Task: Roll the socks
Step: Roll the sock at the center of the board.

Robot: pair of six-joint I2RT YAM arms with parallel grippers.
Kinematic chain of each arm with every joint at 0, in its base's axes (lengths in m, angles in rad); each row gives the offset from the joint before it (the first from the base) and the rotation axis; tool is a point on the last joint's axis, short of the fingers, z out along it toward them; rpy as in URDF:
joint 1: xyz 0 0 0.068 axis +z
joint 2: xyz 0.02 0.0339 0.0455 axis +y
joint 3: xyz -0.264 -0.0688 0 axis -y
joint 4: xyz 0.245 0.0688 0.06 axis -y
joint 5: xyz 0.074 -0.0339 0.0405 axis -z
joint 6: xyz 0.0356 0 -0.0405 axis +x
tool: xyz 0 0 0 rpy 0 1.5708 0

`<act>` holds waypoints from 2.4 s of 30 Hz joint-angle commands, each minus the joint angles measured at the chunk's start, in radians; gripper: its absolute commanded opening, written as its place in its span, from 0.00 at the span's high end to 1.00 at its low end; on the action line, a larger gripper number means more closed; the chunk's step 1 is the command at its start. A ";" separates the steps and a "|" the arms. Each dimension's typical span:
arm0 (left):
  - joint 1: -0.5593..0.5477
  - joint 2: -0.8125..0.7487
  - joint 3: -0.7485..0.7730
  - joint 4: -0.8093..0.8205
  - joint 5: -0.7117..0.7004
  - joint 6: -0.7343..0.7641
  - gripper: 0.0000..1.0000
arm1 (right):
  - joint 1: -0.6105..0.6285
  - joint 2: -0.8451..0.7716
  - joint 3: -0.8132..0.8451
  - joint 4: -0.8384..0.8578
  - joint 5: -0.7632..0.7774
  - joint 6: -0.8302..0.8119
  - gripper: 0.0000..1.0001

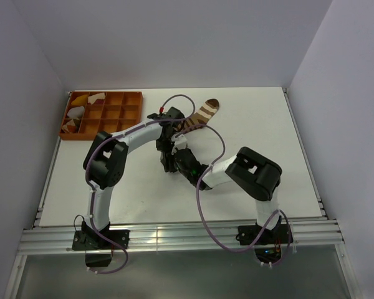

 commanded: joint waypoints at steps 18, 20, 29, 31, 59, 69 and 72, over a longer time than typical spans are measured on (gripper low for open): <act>0.072 -0.113 -0.239 0.246 0.358 -0.072 0.40 | -0.022 -0.019 0.050 -0.188 -0.107 -0.045 1.00; 0.093 -0.167 -0.270 0.282 0.375 -0.086 0.34 | -0.031 -0.031 0.047 -0.212 -0.146 -0.050 1.00; 0.195 -0.374 -0.598 0.615 0.473 -0.224 0.31 | -0.108 -0.054 0.095 -0.335 -0.399 -0.047 1.00; 0.219 -0.423 -0.649 0.672 0.485 -0.249 0.30 | -0.120 -0.053 0.104 -0.364 -0.428 -0.047 1.00; 0.331 -0.129 -0.322 0.548 0.642 0.092 0.48 | -0.140 -0.036 0.242 -0.564 -0.517 -0.258 1.00; 0.287 -0.078 -0.302 0.542 0.688 0.141 0.54 | -0.140 -0.031 0.273 -0.619 -0.534 -0.311 1.00; 0.282 -0.066 -0.290 0.537 0.686 0.148 0.67 | -0.141 -0.031 0.274 -0.629 -0.551 -0.321 1.00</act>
